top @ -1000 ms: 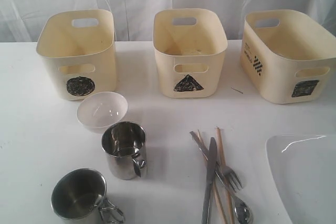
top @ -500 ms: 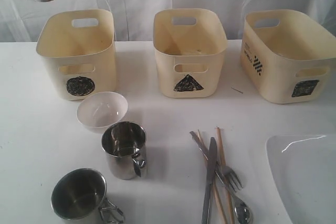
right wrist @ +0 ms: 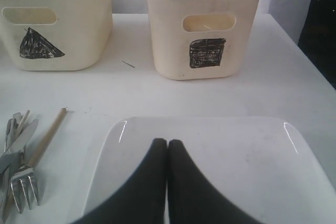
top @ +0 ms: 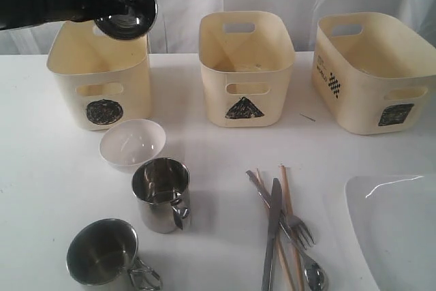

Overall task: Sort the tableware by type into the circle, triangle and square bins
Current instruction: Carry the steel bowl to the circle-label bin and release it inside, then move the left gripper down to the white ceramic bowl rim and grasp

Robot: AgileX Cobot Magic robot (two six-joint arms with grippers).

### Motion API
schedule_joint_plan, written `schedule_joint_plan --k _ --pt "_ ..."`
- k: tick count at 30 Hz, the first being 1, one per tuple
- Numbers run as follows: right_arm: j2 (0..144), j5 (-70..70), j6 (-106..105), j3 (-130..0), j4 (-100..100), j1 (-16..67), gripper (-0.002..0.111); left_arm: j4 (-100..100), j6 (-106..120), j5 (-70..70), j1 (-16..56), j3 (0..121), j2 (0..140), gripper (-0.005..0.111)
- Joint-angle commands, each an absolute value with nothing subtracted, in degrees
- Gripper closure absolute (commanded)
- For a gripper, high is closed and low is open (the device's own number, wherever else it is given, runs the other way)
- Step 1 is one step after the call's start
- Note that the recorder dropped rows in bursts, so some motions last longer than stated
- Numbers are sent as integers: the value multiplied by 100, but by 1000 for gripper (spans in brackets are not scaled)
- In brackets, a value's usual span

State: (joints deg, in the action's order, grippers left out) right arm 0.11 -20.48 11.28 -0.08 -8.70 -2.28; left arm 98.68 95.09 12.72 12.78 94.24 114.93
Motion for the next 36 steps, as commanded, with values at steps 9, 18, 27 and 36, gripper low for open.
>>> schedule_joint_plan --k 9,18,27,36 --pt "0 -2008 1141 0 -857 -228 108 9623 8474 -416 415 9464 11737 106" --pt "0 -2008 1141 0 -857 -228 108 9247 8461 -735 415 9464 11737 56" --pt "0 -2008 1141 0 -857 -228 108 8868 8333 -1339 415 9464 11040 53" --pt "0 -2008 1141 0 -857 -228 108 4981 4234 -3660 415 9464 10398 107"
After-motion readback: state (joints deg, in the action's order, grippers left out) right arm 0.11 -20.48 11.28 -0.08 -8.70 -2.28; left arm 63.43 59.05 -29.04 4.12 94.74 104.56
